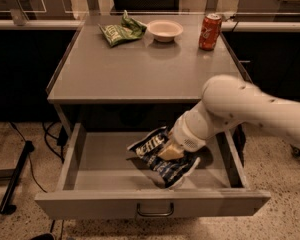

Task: Pick blue chip bag from top drawer and place on counter

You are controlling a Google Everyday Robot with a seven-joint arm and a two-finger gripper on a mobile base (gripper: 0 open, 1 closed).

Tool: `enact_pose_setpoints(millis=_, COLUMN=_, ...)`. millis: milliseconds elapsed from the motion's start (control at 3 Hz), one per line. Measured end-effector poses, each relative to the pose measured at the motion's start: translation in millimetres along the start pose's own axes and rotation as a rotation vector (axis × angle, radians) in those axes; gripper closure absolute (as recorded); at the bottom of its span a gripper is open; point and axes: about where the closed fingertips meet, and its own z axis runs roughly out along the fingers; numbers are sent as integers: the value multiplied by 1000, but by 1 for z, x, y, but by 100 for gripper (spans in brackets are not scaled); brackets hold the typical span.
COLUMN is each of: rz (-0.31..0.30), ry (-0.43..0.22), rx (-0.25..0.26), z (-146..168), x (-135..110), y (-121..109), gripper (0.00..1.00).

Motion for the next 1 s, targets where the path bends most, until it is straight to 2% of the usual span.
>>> enact_pose_setpoints(millis=333, rz=-26, ry=20, rx=36, z=-59, x=-14, y=-7, gripper=100)
enact_pose_setpoints(millis=667, rz=-38, ry=33, rx=60, z=-134, x=-30, y=-33, gripper=100)
enact_pose_setpoints(millis=1000, rz=-50, ry=22, rx=73, z=-143, x=-38, y=-35, gripper=100)
